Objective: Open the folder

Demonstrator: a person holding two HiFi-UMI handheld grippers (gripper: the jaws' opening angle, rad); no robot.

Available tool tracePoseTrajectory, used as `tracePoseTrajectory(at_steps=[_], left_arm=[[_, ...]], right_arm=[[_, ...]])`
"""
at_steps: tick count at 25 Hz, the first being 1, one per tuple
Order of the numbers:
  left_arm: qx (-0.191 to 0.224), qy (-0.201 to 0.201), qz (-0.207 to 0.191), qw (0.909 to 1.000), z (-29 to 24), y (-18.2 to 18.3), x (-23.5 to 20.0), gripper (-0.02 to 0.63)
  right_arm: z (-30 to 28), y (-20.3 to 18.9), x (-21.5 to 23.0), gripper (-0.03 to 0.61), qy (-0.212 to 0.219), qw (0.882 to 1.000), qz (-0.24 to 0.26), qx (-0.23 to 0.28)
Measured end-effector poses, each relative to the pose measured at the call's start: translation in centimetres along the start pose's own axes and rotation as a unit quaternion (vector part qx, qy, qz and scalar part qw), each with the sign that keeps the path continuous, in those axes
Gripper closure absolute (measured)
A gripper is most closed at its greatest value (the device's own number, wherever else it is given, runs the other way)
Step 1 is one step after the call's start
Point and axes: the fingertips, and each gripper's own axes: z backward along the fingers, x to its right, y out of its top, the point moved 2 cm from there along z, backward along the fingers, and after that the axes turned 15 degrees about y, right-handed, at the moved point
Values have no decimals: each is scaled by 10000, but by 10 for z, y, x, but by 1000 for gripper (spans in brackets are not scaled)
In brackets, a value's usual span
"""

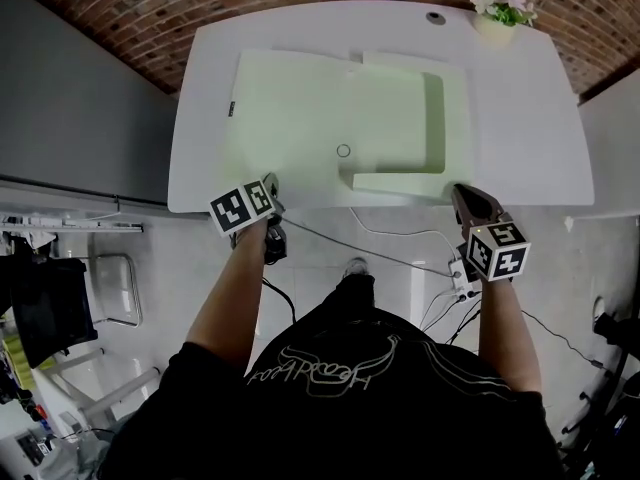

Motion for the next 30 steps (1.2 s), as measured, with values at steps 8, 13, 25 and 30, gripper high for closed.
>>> tracePoseTrajectory(at_steps=[8, 13, 25, 30], left_arm=[[-417, -784, 43, 9960, 1, 1, 2, 471], [-174, -1102, -167, 9936, 12, 11, 4, 465], [1308, -1680, -810, 9737, 91, 35, 26, 465], [1682, -2142, -1040, 9566, 151, 15, 35, 465]], right_arm=[[1, 3, 1, 577, -193, 9993, 102, -289], [5, 5, 3, 577, -72, 9992, -328, 212], [57, 47, -68, 577, 742, 9910, -27, 1113], [95, 58, -127, 577, 1303, 9818, 104, 1381]])
